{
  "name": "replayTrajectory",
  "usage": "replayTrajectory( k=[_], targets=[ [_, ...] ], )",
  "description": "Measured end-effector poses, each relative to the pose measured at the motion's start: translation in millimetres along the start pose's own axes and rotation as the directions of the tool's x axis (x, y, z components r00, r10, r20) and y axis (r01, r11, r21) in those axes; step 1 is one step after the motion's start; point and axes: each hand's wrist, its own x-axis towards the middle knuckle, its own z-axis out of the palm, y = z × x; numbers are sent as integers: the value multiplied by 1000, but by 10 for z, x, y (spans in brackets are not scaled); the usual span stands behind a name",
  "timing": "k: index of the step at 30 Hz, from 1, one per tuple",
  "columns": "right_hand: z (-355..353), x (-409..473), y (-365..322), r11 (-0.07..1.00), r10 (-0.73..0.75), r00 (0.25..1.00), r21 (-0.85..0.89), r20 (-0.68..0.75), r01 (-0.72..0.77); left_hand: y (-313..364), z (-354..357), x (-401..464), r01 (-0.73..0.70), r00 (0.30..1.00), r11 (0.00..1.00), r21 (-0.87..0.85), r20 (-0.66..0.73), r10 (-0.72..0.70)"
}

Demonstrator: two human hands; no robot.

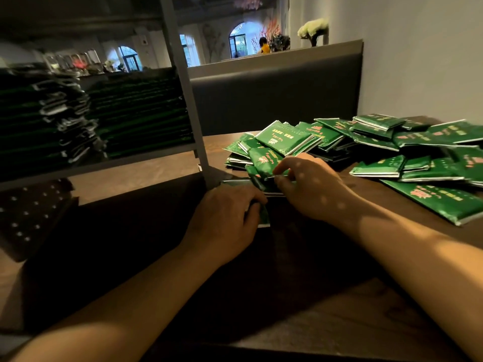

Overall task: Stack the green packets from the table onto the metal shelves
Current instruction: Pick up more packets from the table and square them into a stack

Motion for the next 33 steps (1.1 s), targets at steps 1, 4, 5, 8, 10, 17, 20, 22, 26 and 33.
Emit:
replayTrajectory(
  k=[1,4,5,8,10,17,20,22,26,33],
  targets=[
    [-3,-15,-27,1000,-4,1000,-3,-15,4,0,-9,-9,4,1000,1000,-14,9,-4],
    [-22,-92,-82,1000,-4,1000,-31,-23,3,11,-23,-45,45,999,996,-81,23,-43],
    [-26,-121,-115,999,10,1000,-41,-2,-10,14,-36,-68,58,998,994,-95,19,-57],
    [-97,-221,-241,992,56,994,-122,91,-45,61,-55,-92,93,996,994,-54,7,-93],
    [-149,-270,-337,983,80,985,-173,154,-53,66,-58,-92,101,995,994,-35,19,-100],
    [-104,-279,-331,990,78,974,100,215,-101,-16,-41,-81,-73,991,977,-202,-122,49],
    [-56,-248,-310,870,164,973,441,163,-220,-13,-70,-84,-211,935,938,-276,-336,112],
    [-57,-237,-341,727,220,959,626,176,-282,-18,-93,-93,-282,887,921,-269,-438,144],
    [-98,-261,-374,357,190,942,874,277,-329,-8,-94,-92,-344,852,902,-262,-490,182],
    [-260,-153,-218,291,374,927,953,-32,-84,42,-122,-94,159,965,973,-165,-184,-188]
  ],
)
